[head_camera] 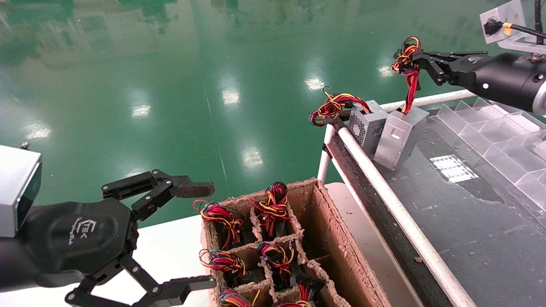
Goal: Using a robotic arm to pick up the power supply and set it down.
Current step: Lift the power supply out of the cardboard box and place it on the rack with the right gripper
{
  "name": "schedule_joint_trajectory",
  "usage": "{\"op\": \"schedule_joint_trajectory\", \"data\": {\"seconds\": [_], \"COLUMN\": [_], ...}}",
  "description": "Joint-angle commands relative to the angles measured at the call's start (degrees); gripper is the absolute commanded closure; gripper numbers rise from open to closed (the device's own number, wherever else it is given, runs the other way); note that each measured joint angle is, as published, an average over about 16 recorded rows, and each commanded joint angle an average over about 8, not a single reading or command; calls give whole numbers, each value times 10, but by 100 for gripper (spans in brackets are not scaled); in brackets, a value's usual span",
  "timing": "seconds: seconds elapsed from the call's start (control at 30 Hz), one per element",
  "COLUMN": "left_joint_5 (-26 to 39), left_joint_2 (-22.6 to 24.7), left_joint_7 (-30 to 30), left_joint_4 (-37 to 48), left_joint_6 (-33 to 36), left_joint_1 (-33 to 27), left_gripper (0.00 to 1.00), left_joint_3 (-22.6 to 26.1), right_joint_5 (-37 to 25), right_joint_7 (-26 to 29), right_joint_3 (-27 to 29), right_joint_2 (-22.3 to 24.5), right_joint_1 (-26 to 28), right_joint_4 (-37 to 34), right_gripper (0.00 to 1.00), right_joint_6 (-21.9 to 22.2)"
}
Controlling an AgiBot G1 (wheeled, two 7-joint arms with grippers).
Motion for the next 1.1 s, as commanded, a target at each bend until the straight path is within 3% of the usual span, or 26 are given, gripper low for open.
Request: {"op": "schedule_joint_trajectory", "data": {"seconds": [0.03, 1.1], "left_joint_5": [0, -1], "left_joint_2": [0, 0], "left_joint_7": [0, 0], "left_joint_4": [0, 0], "left_joint_6": [0, 0], "left_joint_1": [0, 0], "left_gripper": [0, 0], "left_joint_3": [0, 1], "right_joint_5": [-1, -5], "right_joint_7": [-2, -3], "right_joint_3": [-1, -3], "right_joint_2": [-5, -77], "right_joint_1": [-1, -4], "right_joint_4": [-1, -3], "right_gripper": [100, 100], "right_joint_6": [8, 109]}}
